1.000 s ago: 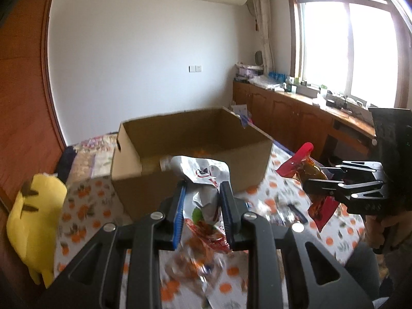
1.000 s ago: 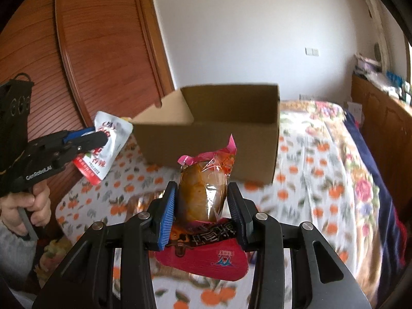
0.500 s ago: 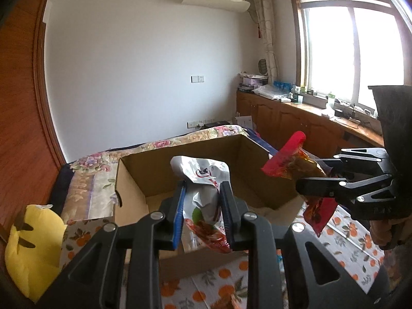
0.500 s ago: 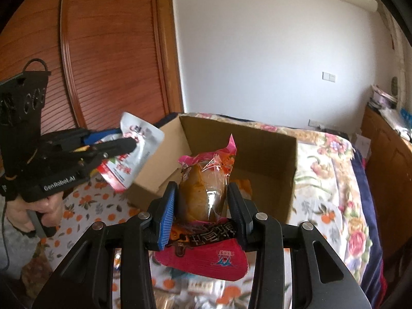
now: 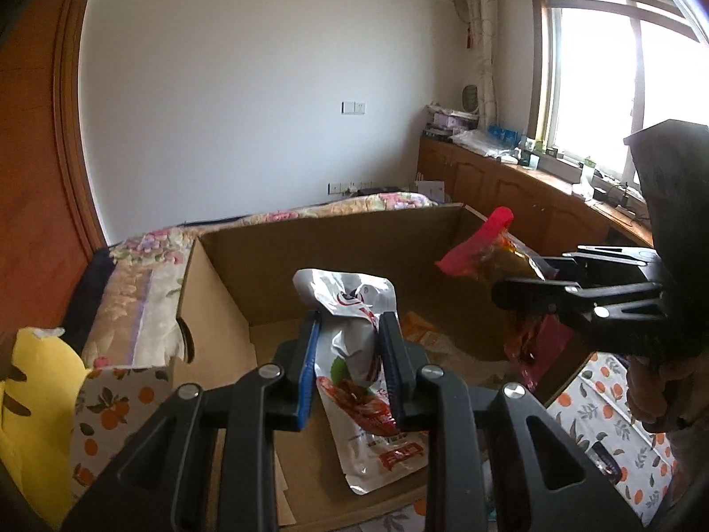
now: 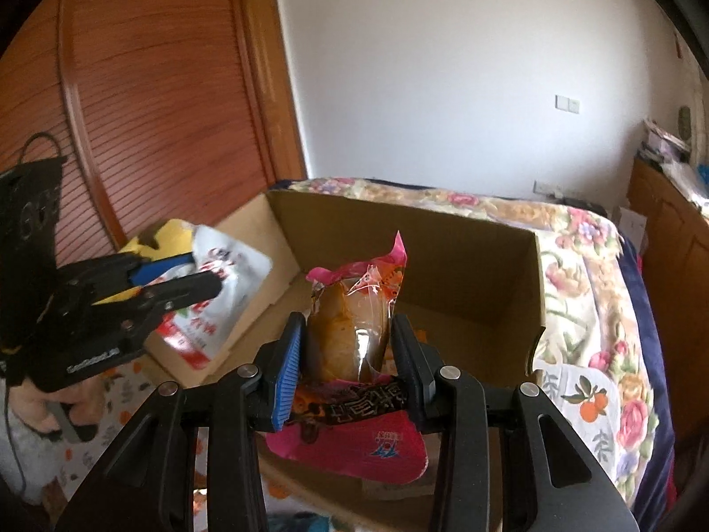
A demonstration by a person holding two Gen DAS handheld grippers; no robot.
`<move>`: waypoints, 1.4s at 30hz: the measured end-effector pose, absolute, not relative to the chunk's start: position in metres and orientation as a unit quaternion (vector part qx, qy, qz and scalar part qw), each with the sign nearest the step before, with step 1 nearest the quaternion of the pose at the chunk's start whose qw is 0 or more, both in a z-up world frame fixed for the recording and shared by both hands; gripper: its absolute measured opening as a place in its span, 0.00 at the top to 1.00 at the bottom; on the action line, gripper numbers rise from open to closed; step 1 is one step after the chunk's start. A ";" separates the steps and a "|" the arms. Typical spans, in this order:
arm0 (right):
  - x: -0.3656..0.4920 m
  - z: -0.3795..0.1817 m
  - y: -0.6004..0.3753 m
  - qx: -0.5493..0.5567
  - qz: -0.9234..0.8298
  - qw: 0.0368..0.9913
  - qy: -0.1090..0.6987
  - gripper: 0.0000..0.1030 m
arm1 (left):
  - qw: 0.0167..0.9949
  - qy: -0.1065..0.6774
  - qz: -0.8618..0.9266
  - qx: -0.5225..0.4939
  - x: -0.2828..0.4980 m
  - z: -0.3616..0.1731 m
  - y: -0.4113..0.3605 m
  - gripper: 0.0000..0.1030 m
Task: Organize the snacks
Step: 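Lower both packets into the box and open both tools, then move left tool to the silver-orange pouch while right tool approaches the clear grain-bar packet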
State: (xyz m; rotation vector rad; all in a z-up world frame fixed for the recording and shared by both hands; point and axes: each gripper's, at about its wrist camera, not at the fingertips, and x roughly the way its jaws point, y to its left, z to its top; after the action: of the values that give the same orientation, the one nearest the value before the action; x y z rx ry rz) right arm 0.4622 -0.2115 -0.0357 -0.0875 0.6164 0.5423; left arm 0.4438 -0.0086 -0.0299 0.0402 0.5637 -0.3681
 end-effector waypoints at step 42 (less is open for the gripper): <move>0.288 -0.098 -0.234 0.000 0.238 0.910 0.339 0.41 | 0.931 0.327 -0.164 0.002 0.277 -0.073 0.000 0.53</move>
State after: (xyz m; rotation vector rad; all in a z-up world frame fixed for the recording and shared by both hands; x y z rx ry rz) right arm 0.2884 -0.2343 -0.0978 -0.0002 0.6996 0.4918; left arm 0.2769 -0.0004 -0.0733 0.0032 0.6701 -0.3351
